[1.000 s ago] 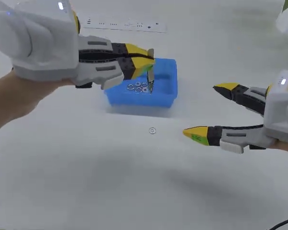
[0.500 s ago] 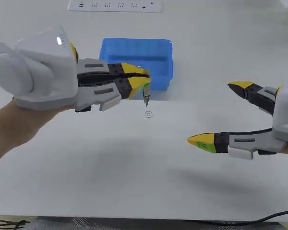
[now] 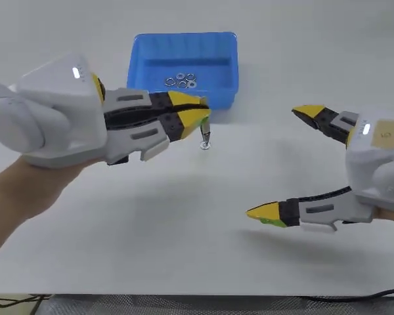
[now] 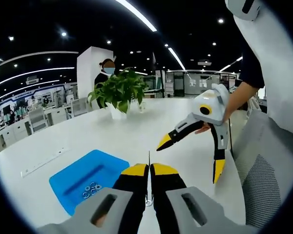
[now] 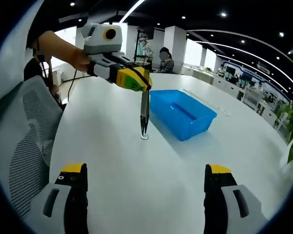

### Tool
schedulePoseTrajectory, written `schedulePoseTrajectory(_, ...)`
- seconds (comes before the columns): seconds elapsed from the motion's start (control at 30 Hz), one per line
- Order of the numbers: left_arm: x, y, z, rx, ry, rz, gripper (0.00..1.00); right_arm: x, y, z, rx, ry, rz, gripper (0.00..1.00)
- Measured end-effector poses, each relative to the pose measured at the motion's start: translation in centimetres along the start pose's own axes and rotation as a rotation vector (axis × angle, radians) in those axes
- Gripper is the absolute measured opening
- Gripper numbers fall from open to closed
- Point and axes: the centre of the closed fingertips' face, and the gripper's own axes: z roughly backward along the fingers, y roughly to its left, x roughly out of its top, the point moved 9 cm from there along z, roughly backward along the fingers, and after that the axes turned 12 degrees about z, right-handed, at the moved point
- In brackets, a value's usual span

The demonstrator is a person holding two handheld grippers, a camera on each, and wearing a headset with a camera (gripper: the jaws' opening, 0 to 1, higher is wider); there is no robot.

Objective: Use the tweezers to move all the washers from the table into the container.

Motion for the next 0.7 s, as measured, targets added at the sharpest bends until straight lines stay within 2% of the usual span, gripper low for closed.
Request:
schedulePoseTrajectory(0.1, -0.1, 0.0, -0.1, -0.007, 0.002, 0.004, 0.06, -0.2, 0.0, 0.0, 0.01, -0.005, -0.011, 1.0)
schedulePoseTrajectory(0.3, -0.7, 0.0, -0.1, -0.017, 0.033, -0.023, 0.06, -0.3, -0.1, 0.1, -0.006, -0.016, -0.048, 1.0)
schedulePoseTrajectory(0.5, -0.8, 0.2, 0.0, -0.025, 0.025, -0.017, 0.06, -0.5, 0.2, -0.1, 0.003, -0.007, -0.058, 0.99)
schedulePoseTrajectory(0.6, -0.8, 0.4, 0.1, -0.038, 0.028, -0.003, 0.06, -0.1, 0.6, -0.3, 0.012, -0.019, -0.065, 0.99)
schedulePoseTrajectory(0.63, -0.8, 0.4, 0.2, -0.044, 0.032, -0.003, 0.06, 0.1, 0.7, -0.4, 0.018, -0.029, -0.065, 0.99)
schedulePoseTrajectory(0.7, -0.6, 0.2, 0.3, -0.085, 0.07, -0.017, 0.06, 0.6, 0.7, -0.8, 0.033, -0.052, -0.065, 0.97)
